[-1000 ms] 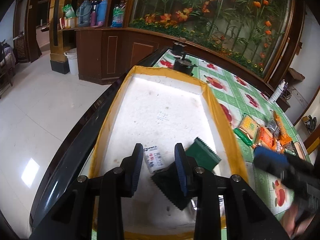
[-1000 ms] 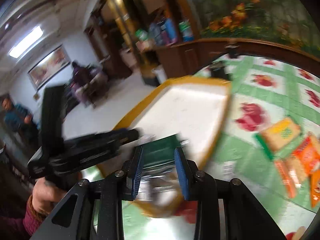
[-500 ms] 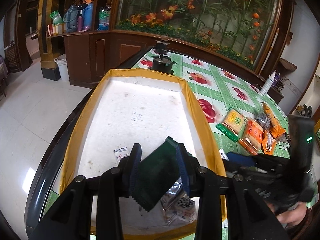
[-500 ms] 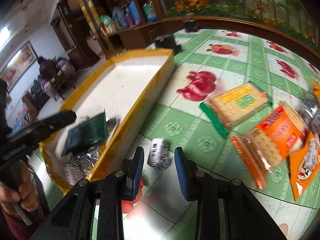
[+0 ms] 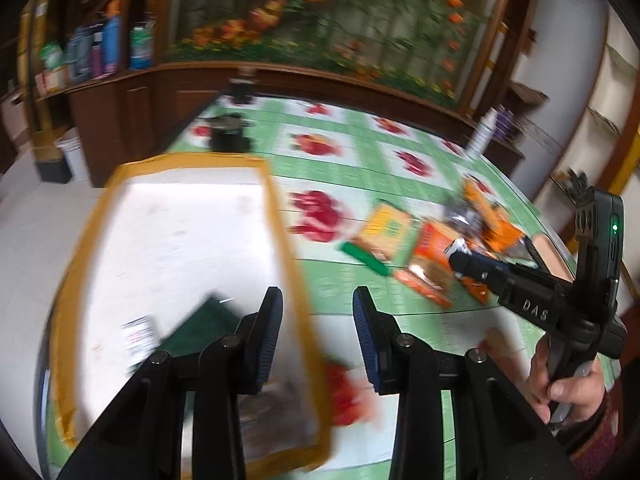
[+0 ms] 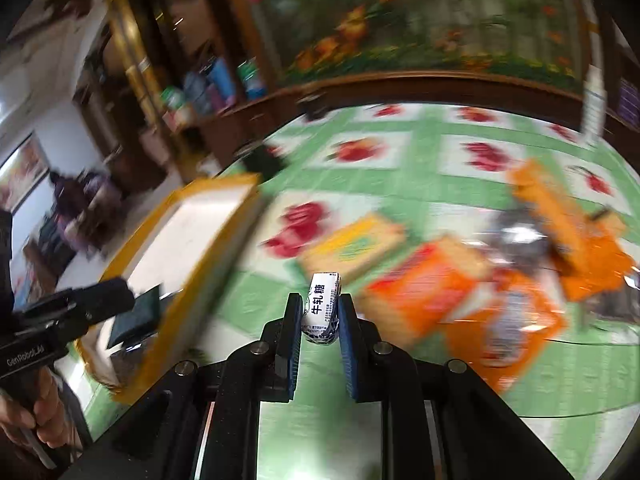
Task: Organize snacks
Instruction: 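Grasp another white candy with the right gripper while the left grasps the yellow WEIDAN cracker pack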
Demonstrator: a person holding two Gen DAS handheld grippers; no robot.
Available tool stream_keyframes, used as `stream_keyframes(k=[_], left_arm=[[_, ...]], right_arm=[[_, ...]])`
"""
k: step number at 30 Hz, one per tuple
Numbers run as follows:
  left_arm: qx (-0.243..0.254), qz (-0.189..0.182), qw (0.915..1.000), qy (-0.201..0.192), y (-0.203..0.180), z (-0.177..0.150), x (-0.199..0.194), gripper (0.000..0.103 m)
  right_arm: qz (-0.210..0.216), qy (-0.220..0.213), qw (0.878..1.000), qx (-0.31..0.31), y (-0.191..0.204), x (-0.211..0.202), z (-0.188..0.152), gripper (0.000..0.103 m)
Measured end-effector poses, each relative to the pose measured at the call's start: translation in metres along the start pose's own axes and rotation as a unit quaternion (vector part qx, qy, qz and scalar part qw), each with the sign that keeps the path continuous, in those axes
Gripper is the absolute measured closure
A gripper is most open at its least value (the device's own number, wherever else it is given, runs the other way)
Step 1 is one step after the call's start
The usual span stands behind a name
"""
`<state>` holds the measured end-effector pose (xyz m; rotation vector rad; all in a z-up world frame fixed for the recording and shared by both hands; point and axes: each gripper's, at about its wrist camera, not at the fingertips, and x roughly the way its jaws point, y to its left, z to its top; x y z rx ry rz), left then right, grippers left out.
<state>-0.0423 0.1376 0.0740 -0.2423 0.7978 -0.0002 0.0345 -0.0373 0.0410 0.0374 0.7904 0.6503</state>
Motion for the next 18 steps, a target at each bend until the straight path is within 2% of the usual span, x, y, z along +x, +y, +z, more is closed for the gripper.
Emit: stream_keyframes(k=[5,9,12,18], left_arm=[[0.045,-0.006,0.9984,0.034,-0.044,0.033,0.043,0.044],[0.095,0.01,0.9933,0.065,-0.073,0.056,0.083,0.032],[0.123,0.036,0.9881,0.085,-0.083,0.065,0.114,0.03],[0.133,0.066,0.9804,0.13,-0.083,0.07,0.16,0.03]], right_arm=[[-0.007,-0.017,0.998,0.064,-0.052,-0.028,-0.004,0.084],[0.002,-0.034,0.996,0.08,-0.062,-0.042,-0.004,0.084],[0.016,-0.039,0.995,0.087,-0.065,-0.047,-0.003,0.084],[0.033,-0.039,0.995,0.087,-0.058,-0.044,0.0,0.084]])
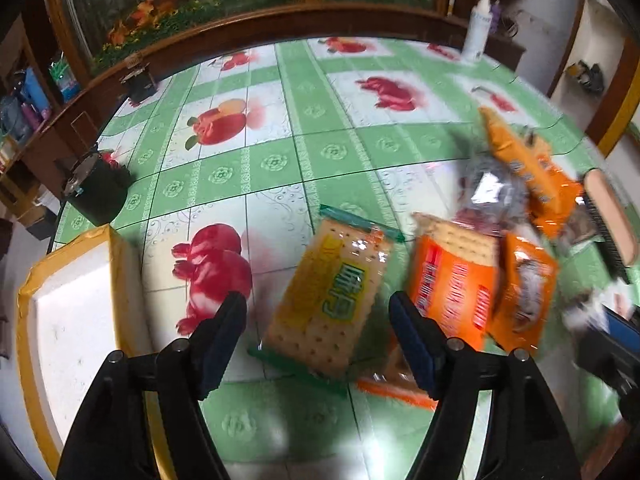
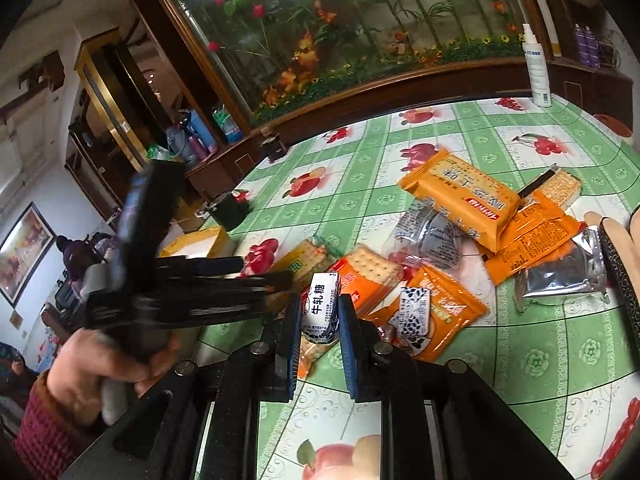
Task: Organize snacks
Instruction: 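Grasp another white candy with the right gripper while the left grasps the yellow WEIDAN cracker pack, then carry the candy and WEIDAN pack into the tray and open both grippers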
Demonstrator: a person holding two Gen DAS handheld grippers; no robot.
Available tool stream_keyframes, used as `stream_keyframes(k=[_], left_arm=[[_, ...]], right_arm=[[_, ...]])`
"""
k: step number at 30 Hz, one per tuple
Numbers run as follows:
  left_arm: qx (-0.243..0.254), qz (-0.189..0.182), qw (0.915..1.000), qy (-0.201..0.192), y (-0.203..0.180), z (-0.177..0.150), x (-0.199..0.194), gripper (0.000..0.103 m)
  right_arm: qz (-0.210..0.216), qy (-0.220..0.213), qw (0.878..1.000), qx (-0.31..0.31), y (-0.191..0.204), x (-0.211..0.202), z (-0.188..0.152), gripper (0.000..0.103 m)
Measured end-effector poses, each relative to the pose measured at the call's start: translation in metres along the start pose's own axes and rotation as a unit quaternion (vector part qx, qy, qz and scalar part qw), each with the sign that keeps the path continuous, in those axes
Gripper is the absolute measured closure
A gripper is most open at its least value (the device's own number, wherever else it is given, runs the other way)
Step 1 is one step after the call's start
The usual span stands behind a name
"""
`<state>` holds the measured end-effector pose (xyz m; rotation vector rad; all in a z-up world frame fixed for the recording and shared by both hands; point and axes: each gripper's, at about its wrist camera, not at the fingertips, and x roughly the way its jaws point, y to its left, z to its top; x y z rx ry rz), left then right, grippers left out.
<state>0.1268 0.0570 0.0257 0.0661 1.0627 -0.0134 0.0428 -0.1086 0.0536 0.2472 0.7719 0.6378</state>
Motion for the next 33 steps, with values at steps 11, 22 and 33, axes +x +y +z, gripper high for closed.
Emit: stream_keyframes(k=[11,22,33], left_arm=[[-0.066,-0.017,0.9977,0.004,0.007,-0.022,0.005,0.057],[-0.081,-0.016,0.9948,-0.06,-0.017,-0.111,-0.05,0.057],[-0.07,0.022,0.9891,-0.128,-0.017,-0.127,-0.087,0.057]], right_arm=[[0.002,0.002,1.0,-0.002,0.001,0.001,-0.002,0.084],[-0.004,0.014,1.0,-0.02,0.012,0.009,-0.008,0.084],[-0.014,0.014,0.999,-0.043,0.022,0.015,-0.015,0.084]])
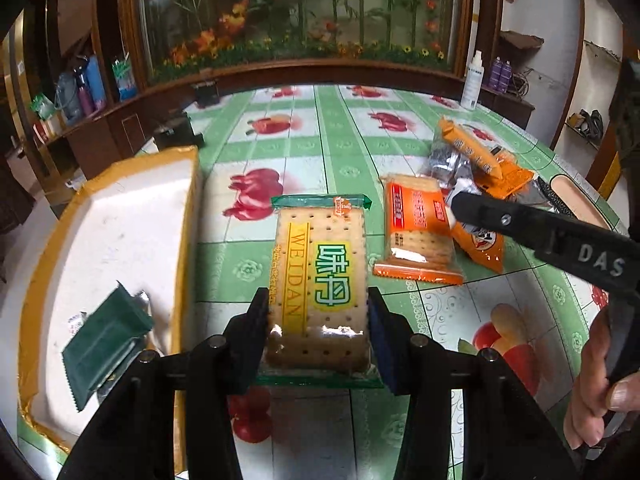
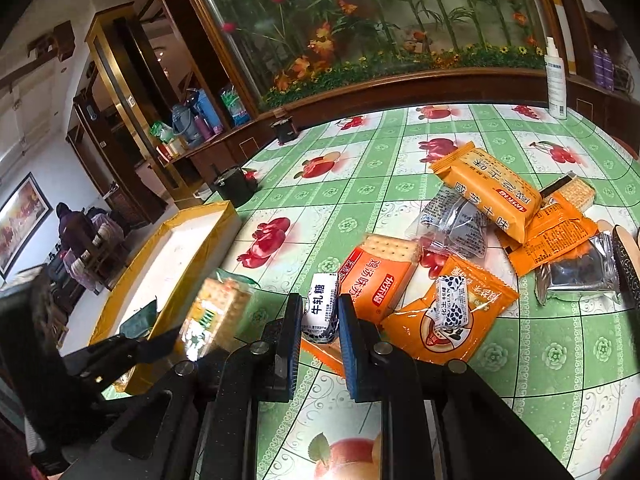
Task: Organize snacks
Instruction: 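Carry the candy and WEIDAN pack into the tray and open both grippers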
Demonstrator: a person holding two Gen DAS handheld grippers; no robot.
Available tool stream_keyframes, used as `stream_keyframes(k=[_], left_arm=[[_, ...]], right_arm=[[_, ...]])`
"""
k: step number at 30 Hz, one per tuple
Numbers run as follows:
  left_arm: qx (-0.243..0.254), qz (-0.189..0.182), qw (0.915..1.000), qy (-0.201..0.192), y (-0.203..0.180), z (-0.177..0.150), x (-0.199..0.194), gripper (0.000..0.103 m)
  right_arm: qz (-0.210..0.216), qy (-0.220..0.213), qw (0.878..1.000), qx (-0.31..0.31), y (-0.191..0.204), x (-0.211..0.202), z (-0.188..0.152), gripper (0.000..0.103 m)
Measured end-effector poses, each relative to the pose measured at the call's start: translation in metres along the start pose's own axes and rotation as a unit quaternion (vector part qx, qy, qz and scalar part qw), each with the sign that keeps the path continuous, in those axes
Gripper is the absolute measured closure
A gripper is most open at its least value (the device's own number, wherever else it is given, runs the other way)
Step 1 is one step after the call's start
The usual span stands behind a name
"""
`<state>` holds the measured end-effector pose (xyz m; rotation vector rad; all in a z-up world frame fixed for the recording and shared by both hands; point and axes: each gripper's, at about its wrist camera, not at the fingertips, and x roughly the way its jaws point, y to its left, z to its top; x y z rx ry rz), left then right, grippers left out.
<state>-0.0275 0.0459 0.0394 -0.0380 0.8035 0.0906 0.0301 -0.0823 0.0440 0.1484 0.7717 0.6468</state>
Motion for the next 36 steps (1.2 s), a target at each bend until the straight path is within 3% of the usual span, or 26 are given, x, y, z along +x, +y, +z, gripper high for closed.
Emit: stream_keyframes(k=[10,18,26,32,36], left_arm=[[-0.012,0.025,0.9985,-0.047,0.022,0.005,-0.029,0.057],[-0.048,0.053,0.995,-0.07,0.063,0.004,-0.047,0.057],[-0.105,0.084,0.989,-0.062,0.124,-0.009,-0.051,0.057],[-0.158,0.116,0.9797,-0.043,0.179,-0.029,-0.05,0.057],[-0.176,0.122,0.9762,-0.035,0.196,-0.04,-0.048,0.057]], right_arm=[[0.005,0.008,1.0,-0.005,0.01,0.008,-0.005,0.084],[0.029,0.014,0.999,-0.028,0.045,0.017,-0.006,0.084],[0.071,0.023,0.995,-0.071,0.105,0.031,-0.012,0.083],[0.104,0.043,0.985,-0.131,0.162,0.046,-0.029,0.083],[0.115,0.064,0.978,-0.159,0.187,0.059,-0.042,0.083]])
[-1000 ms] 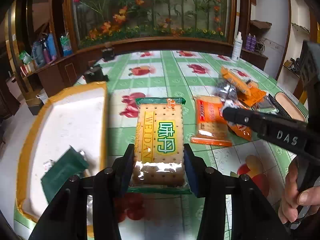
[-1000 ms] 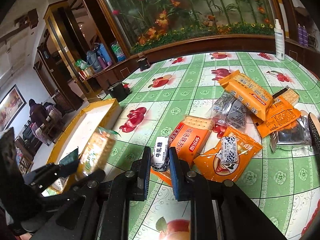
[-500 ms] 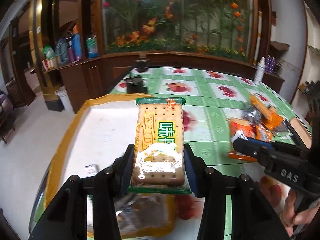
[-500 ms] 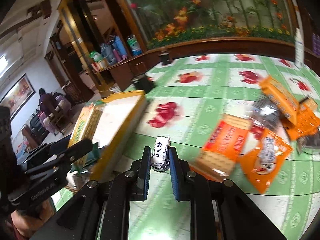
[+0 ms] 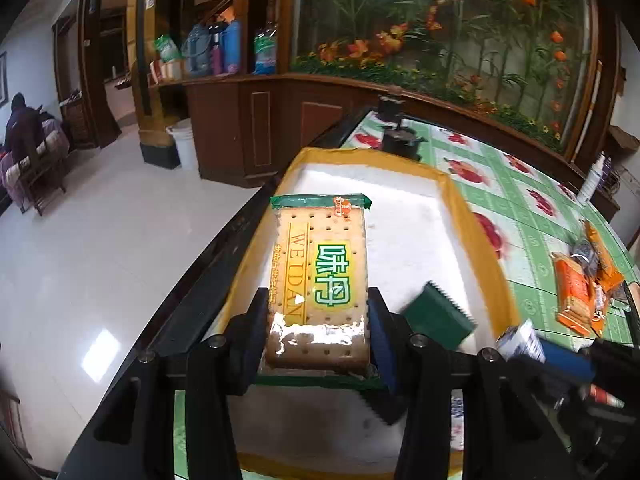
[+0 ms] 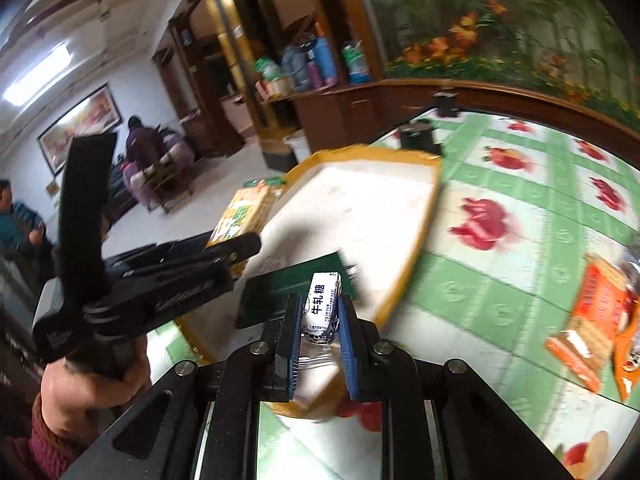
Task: Organize snacks
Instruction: 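Carry the candy and WEIDAN pack into the tray and open both grippers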
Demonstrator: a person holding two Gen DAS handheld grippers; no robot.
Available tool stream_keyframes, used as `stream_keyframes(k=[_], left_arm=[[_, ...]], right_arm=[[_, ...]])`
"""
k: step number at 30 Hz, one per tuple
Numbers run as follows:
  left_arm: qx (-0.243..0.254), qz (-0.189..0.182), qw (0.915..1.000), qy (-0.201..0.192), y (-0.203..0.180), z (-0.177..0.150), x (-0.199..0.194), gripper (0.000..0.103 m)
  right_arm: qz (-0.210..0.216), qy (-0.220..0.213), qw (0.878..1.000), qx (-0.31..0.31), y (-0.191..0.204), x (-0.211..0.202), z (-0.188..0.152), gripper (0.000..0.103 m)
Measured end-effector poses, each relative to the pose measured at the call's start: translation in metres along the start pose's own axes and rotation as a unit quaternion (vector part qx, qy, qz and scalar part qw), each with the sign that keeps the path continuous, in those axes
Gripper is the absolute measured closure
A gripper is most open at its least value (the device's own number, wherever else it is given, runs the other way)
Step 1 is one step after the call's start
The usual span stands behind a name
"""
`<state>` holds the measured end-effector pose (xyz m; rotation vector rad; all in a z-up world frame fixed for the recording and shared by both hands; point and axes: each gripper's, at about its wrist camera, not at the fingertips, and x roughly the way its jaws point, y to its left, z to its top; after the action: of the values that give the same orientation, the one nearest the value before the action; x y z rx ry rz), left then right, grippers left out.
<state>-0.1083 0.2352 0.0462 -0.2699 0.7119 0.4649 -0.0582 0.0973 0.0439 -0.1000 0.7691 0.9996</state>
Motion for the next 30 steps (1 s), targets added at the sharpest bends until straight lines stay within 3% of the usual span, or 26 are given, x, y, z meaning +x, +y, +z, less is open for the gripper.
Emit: stream_keyframes(k=[11,30], left_arm=[[-0.002,-0.004,0.9999,0.016,0.012,-0.009,0.009,0.057],[-0.001,-0.005,0.9999,0.011,0.009,-0.008,0.007,0.057]], right_arm=[[0.001,0.039,0.999,-0.027,0.021,0.034,-0.01,0.083],[0.016,0.042,0.998,-0.033,0.026,0.035,-0.012,0.081]])
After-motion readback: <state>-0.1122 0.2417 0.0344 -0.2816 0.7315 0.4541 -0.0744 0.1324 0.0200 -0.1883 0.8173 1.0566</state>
